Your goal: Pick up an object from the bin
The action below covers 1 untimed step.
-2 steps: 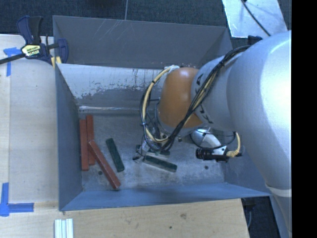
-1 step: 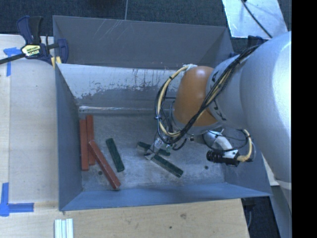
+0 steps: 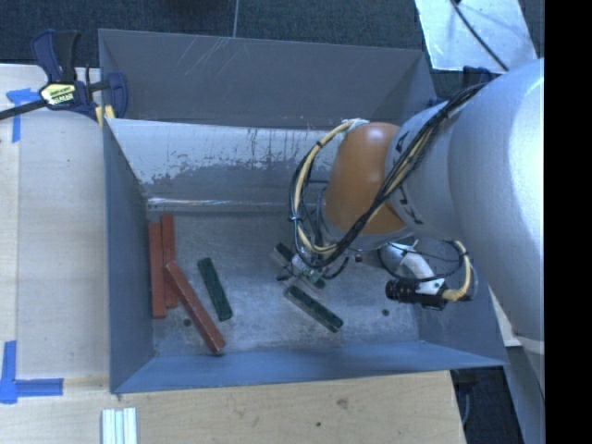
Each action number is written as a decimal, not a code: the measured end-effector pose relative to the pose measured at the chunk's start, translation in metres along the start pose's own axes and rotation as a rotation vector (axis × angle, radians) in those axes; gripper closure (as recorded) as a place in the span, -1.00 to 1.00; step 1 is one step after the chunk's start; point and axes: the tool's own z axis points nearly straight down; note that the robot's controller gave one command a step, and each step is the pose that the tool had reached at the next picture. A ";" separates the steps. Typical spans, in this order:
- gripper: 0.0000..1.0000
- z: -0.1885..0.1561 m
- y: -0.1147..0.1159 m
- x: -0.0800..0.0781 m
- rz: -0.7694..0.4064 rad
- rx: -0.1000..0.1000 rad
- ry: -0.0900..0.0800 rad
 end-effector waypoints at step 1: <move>1.00 -0.092 0.001 -0.002 -0.002 -0.006 -0.006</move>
Offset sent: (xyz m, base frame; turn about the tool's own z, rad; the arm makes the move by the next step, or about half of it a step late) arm -0.0002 0.0001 0.0868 0.0000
